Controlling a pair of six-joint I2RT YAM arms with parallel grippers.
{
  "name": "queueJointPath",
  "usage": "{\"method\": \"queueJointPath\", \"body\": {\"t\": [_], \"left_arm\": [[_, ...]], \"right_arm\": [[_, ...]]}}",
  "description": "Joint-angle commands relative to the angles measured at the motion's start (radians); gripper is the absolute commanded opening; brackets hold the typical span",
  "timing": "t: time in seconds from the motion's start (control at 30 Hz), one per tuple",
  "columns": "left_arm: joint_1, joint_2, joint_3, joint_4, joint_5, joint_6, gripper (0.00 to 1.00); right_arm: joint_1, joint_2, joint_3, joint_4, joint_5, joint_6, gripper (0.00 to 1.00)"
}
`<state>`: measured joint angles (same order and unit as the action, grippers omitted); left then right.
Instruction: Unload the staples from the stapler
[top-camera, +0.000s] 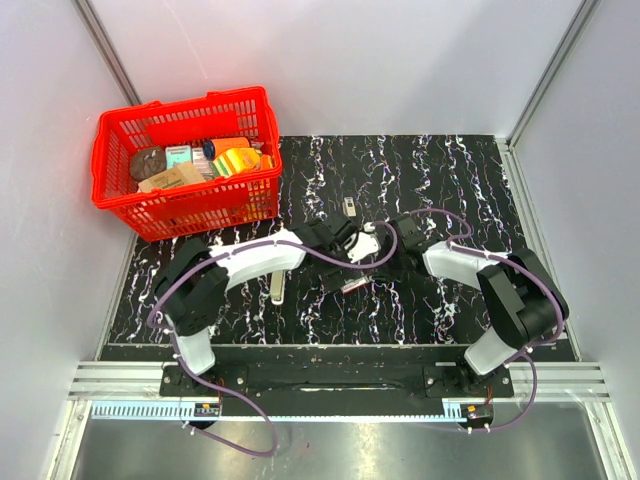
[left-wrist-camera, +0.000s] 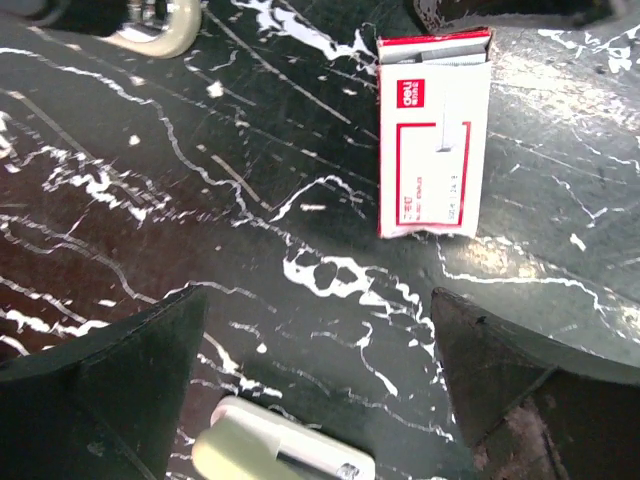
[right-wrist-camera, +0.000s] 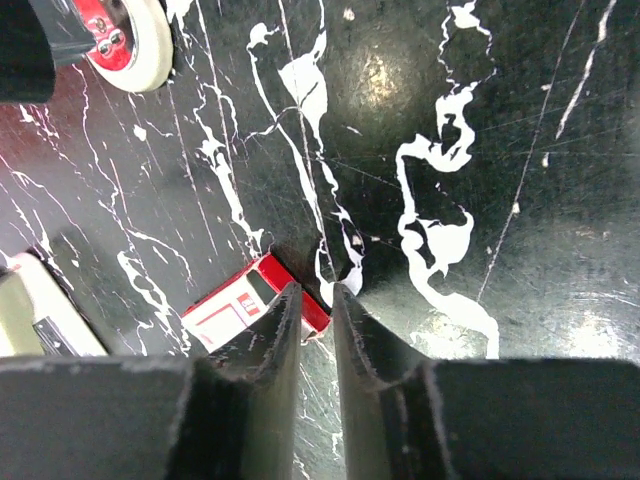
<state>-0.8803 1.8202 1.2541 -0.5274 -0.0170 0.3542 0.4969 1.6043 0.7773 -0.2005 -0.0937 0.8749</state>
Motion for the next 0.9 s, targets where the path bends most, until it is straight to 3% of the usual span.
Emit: {"method": "queueJointPath", "body": {"t": [0.0,0.2,0.4,0.5,0.87], "left_arm": [[0.024,-0.125,0.005,-0.046,0.006,-0.018,0.99],[0.069,-0.205,0.036,-0.111,0.045,-0.037,0.99],[0.115,-0.295,0.048,-0.160,0.052,-0.037,0.99],[0.138,-0.344,0.059,-0.186,0.055,-0.034,0.99],[0.224,-0.484,0.002,-0.200,0.072,-0.052,0.99]], "right_arm": [[0.015,0.020,-0.001,-0.210,0.088,-0.060,0.29],[0.015,-0.046,0.056,-0.318,0.189,-0.108,0.55],[0.014,-0.110,0.146,-0.436,0.290,-0.177,0.65],[0.014,-0.161,0.187,-0.461,0.316,-0.221,0.79],[0.014,-0.262,0.344,-0.505,0.298,-0.310,0.98]]}}
